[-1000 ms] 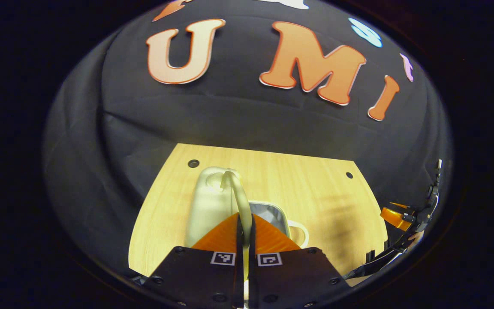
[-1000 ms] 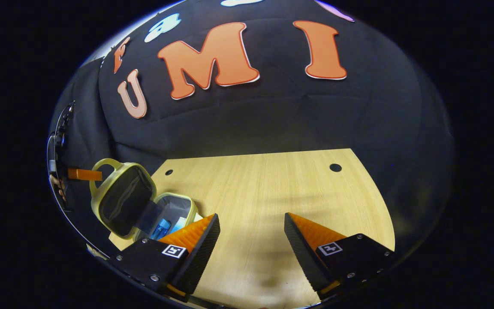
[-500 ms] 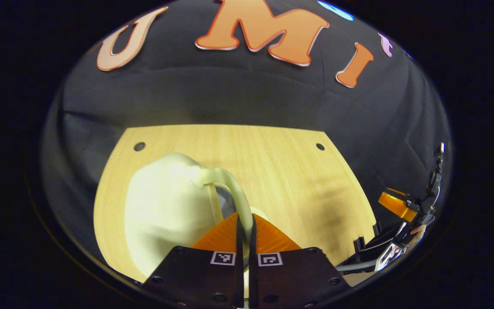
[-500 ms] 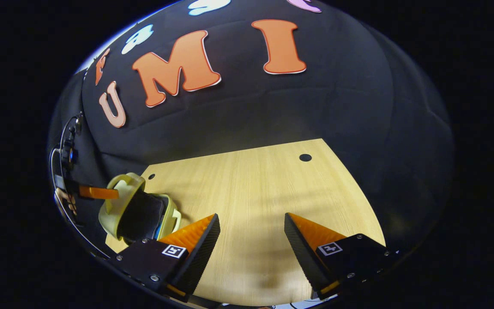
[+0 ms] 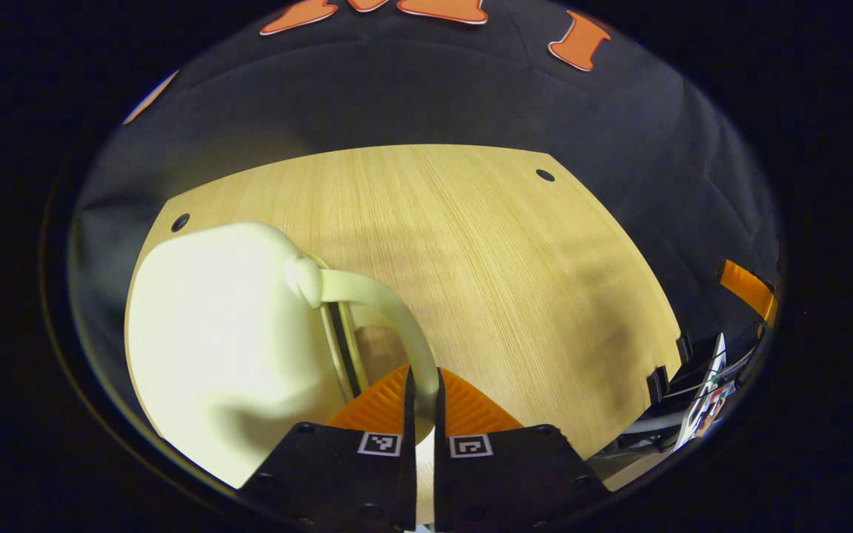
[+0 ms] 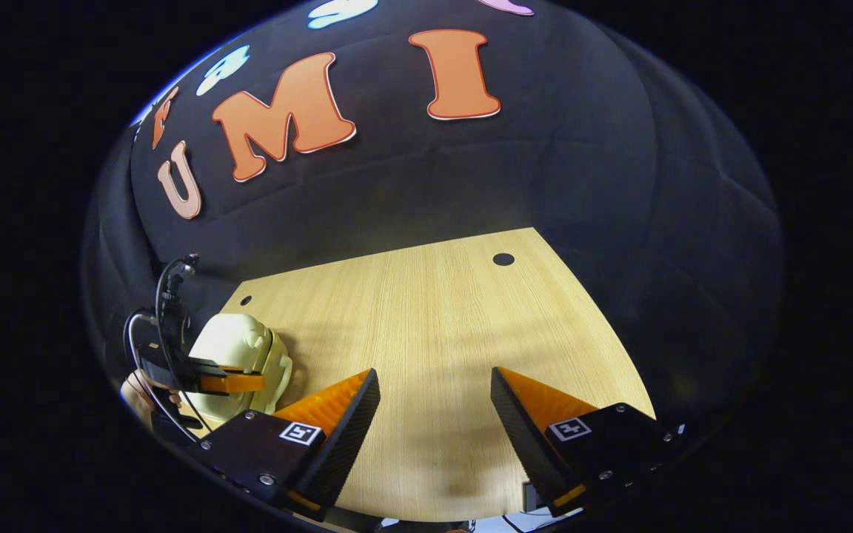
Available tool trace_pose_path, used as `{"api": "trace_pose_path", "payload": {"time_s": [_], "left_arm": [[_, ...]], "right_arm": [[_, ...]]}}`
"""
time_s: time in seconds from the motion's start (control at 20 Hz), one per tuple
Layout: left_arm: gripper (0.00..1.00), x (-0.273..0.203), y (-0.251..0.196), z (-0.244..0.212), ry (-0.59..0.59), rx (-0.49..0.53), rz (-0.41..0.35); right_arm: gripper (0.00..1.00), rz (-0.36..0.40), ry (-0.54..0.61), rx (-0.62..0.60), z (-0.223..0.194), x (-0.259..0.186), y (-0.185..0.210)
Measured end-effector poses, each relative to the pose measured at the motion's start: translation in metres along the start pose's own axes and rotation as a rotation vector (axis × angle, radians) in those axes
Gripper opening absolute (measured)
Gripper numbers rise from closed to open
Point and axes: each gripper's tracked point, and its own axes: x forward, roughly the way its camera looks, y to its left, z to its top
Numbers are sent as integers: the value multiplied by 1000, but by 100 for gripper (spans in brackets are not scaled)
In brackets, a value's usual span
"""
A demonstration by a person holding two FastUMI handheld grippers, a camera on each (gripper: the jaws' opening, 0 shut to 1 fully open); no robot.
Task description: First open the suitcase, pack the skin care products into it, and then close the suitcase.
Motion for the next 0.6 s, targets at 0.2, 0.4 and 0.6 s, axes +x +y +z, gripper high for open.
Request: {"api": "trace_pose_path", "payload": {"time_s": [0.2,0.4,0.6], "left_arm": [[27,-17,-10,6,-33,-31,67],[100,-70,-22,39,-245,-104,86],[97,-126,-8,64,-445,-178,114]], "right_arm": [[96,29,-14,-7,6,-1,9],[96,69,-42,-25,16,0,26],[96,102,-77,-57,30,2,47]]}}
